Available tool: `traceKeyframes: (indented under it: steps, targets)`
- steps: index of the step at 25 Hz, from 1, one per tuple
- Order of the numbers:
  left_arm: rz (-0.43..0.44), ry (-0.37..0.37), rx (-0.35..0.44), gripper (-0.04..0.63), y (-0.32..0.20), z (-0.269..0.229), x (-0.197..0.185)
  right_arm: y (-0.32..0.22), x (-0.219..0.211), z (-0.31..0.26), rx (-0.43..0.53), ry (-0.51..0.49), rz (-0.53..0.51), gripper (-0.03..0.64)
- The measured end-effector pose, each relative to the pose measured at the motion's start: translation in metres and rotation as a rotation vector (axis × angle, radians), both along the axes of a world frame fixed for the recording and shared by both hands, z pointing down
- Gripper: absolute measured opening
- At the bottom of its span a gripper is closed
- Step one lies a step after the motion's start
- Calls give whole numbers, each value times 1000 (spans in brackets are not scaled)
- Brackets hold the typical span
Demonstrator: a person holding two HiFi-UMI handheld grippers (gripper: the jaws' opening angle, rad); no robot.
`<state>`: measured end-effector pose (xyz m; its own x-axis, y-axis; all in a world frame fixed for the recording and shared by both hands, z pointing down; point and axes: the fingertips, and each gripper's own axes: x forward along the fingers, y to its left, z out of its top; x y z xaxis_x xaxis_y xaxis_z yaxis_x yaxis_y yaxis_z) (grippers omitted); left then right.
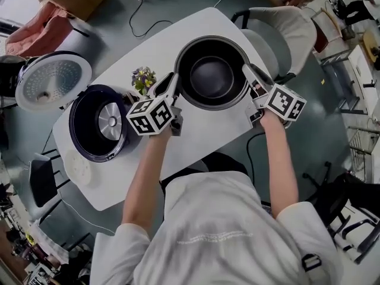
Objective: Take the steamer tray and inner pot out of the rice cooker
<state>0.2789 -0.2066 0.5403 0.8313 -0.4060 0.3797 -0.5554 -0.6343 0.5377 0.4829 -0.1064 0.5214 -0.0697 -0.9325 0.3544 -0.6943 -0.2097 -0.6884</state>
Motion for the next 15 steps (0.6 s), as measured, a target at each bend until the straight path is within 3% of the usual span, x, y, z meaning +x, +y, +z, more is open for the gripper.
traceKeyframes:
  steps: [8,15]
  targets:
    - [17,-39,-72,66,0,45,12,1,10,63,-113,-26,-18,158]
    - [2,-40,-82,64,-6,54,18,-7,17,70,-115,-16,-28,158]
